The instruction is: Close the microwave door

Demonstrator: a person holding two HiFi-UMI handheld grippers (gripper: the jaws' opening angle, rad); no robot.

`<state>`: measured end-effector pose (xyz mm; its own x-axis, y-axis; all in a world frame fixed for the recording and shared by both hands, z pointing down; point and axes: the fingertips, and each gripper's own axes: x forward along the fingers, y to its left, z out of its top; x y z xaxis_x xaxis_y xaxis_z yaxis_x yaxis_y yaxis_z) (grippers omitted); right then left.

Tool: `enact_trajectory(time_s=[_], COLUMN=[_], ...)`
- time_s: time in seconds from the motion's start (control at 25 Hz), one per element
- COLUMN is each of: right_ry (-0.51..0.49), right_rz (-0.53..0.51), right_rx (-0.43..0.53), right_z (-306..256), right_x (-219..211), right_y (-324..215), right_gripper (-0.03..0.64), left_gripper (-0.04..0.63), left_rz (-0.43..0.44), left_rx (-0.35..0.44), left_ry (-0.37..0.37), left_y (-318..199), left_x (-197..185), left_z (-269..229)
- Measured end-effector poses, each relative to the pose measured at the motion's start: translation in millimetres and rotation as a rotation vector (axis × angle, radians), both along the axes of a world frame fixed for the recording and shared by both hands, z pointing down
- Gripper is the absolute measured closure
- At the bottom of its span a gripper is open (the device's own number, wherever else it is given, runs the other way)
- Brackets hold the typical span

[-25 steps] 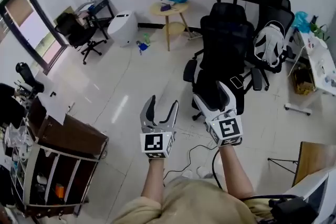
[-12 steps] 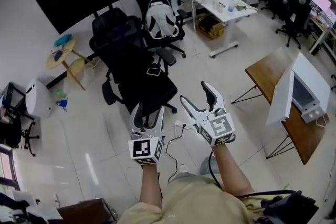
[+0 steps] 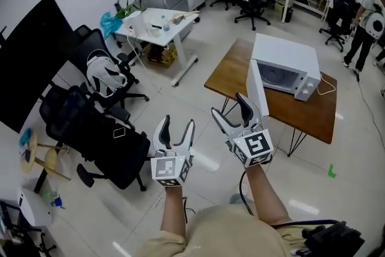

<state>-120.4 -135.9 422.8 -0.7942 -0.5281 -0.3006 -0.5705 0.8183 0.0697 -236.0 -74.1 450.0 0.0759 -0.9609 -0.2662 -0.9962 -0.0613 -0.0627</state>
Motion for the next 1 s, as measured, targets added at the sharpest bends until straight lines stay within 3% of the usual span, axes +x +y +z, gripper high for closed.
enact_trajectory(time_s=[0.28,0.48,0.76,0.88,1.0], right_ry=[-0.054,-0.070,-0.106,-0.087,-0.050], right_rz=[0.194,0.282,0.356,0.356,0.347], right_rx=[-0.020,-0.043,-0.102,-0.116,-0.120], right_z=[-3,18,36,47,49], right_x=[142,213,260,254,236], right_y=[-92,-140,-190,-216,-250], right_gripper=[0.273,0.275,0.276,0.276,0.276], left_gripper=[0.284,0.284,0.280,0.228,0.201], left_rz=[0.216,0.311,0.442,0.485,0.523], left_rx=[-0.014,-0.078,-0.434,-0.554,-0.684], left_ry=[-0.043,-0.048,0.019,0.074,0.181], left_y=[-109,-169,-239,-273,-313], left_x=[133,198,235,240,231], left_z=[3,35,120,161,202])
